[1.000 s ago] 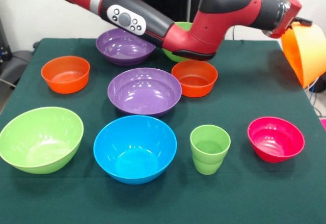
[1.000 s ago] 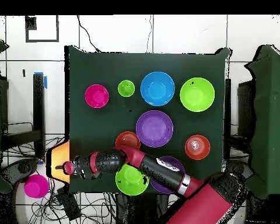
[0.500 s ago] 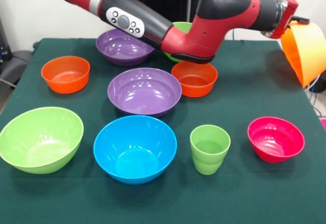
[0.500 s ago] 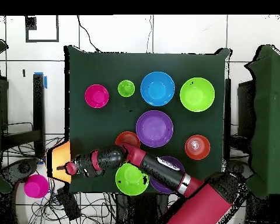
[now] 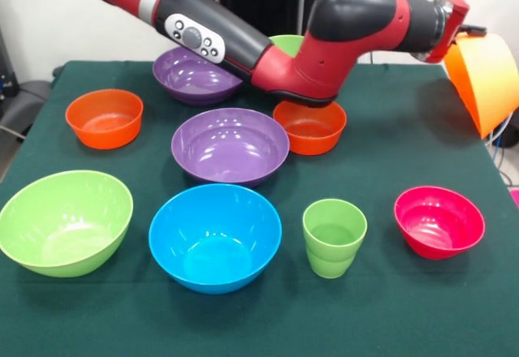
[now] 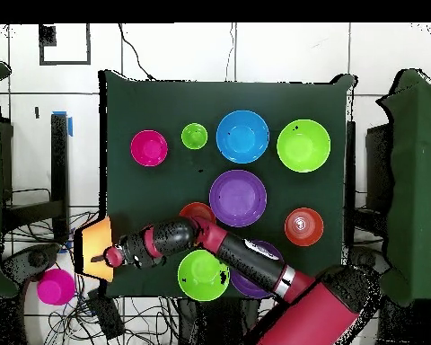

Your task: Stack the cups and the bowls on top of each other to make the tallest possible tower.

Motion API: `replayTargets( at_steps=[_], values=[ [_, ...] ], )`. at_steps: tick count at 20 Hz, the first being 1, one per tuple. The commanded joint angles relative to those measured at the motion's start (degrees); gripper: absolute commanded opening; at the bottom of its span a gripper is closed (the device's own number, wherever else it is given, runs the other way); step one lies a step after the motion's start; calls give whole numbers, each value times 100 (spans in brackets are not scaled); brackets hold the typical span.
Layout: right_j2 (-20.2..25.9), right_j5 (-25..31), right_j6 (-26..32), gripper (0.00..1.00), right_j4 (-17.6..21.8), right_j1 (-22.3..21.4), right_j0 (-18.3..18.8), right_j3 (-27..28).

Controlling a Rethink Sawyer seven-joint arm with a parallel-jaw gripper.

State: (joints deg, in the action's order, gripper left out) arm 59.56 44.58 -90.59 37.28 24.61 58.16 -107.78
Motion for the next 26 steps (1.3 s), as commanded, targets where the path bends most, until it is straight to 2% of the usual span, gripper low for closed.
replayTargets(
  at_steps=[1, 12, 26],
  values=[
    [-337, 1147, 2350, 0, -54, -454, -12, 1661],
    [-381, 1937, 2809, 0, -295, -625, -114, 1991],
    [-417, 2929, 3214, 0, -558, -1020, -443, 2430]
  ],
)
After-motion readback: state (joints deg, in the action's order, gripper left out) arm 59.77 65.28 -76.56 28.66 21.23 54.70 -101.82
